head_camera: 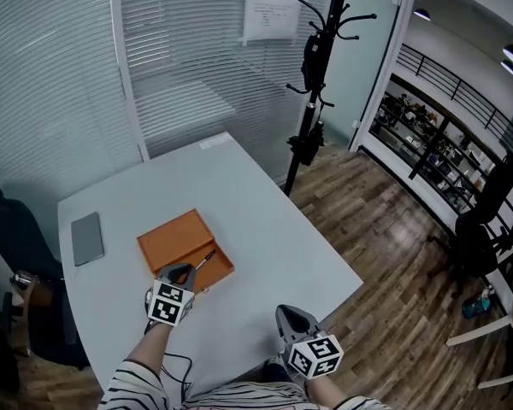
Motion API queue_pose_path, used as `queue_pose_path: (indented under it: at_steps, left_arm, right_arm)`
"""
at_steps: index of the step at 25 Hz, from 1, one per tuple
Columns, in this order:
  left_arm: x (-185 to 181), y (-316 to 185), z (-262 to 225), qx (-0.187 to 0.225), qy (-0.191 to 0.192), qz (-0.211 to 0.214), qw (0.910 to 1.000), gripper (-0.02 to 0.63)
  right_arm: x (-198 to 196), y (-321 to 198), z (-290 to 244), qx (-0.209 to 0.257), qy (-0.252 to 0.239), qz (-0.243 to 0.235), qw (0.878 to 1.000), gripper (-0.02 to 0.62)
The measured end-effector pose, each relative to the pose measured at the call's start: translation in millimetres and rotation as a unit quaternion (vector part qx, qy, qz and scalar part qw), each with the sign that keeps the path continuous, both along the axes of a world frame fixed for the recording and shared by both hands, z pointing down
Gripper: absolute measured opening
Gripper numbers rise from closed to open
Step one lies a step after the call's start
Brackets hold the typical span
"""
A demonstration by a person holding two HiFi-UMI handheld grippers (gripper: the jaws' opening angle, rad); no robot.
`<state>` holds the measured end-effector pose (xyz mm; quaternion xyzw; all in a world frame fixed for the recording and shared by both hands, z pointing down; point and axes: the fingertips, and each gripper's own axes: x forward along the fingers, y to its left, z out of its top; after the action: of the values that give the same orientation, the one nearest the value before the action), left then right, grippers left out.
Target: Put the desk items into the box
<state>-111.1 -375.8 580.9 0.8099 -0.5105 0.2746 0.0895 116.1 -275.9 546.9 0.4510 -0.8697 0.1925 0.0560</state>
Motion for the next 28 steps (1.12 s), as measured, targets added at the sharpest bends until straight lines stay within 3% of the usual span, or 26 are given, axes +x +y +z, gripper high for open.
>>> queue_pose_path:
  at_steps: [14, 22, 28]
  left_arm:
    - [-15.9, 79.8, -56.3, 0.082, 0.069, 0.002, 0.9943, 0.021]
    - [-29.4, 123.8, -71.0, 0.103, 0.103, -0.014, 0.9892, 0.021]
    - [-43.1, 152.9, -73.2, 0.120, 0.101, -0.020, 0.9874, 0.021]
  right_arm:
    - [-26.9, 35.2, -19.2, 0.035, -0.012, 0.019, 0.999, 0.025]
    - [-45.9, 52.7, -21.8, 0.043, -0.010, 0.013, 0.999, 0.025]
    - [-62.0, 64.2, -21.4, 0.043, -0.009, 0.008, 0.999, 0.025]
